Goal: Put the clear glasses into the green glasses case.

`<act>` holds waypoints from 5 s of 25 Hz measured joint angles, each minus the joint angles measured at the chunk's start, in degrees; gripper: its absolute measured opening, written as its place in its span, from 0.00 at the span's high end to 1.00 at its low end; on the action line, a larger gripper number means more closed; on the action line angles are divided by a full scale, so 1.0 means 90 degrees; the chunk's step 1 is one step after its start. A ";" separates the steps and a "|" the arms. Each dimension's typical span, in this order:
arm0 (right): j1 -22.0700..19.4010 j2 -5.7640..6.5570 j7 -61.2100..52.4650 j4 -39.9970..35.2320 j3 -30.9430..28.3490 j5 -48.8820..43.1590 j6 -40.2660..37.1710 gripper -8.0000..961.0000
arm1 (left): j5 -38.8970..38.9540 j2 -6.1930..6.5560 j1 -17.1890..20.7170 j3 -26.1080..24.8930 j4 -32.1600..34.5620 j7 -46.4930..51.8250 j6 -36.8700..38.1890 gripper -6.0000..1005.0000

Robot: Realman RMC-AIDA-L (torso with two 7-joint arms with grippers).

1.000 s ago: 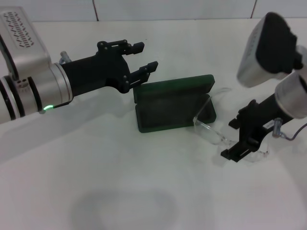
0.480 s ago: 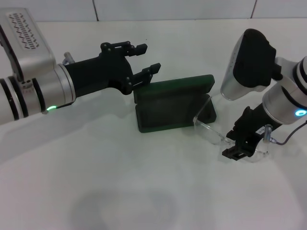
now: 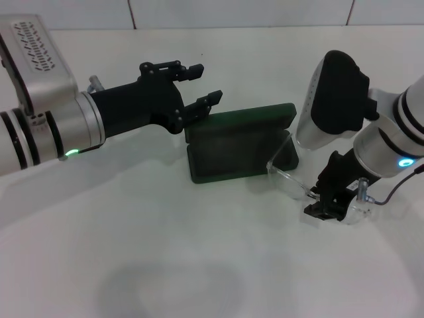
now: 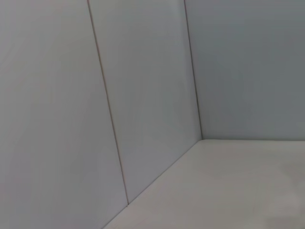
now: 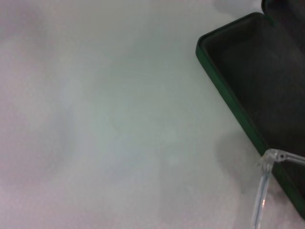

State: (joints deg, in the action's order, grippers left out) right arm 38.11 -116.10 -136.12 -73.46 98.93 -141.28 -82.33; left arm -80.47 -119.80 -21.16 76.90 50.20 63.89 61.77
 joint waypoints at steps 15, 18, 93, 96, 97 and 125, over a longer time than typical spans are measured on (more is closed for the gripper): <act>-0.0048 0.0014 0.0085 0.0102 0.0353 0.0007 0.0459 0.85 | 0.0040 0.0001 0.0106 0.0000 -0.0004 -0.0083 0.0040 0.48; -0.0190 0.0025 0.0172 -0.0058 0.0331 0.0004 0.0488 0.85 | 0.0048 0.0001 0.0171 0.0000 -0.0003 -0.0085 0.0042 0.48; -0.2134 0.0079 1.1240 0.2049 -0.3234 0.5564 -0.2207 0.86 | -0.0716 0.0331 -0.1550 -0.0729 -0.1900 0.1510 0.2745 0.48; -0.2035 0.0049 1.1290 0.2175 -0.3343 0.5698 -0.2747 0.86 | -0.0825 0.0308 -0.1465 -0.0730 -0.1883 0.1367 0.2228 0.48; -0.1980 0.0039 1.1322 0.2266 -0.3291 0.5844 -0.2871 0.86 | -0.0827 0.0264 -0.1453 -0.0732 -0.1882 0.1246 0.2094 0.48; -0.0311 0.0027 1.0307 0.5363 -0.2389 0.7372 -0.2273 0.86 | 0.2193 -0.0039 -0.1236 0.0195 -0.2381 -0.1394 0.2743 0.48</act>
State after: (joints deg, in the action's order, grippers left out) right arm 35.31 -115.86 -43.36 -25.19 77.43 -74.93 -102.79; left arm -60.73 -120.16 -32.28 78.66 28.77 51.35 86.46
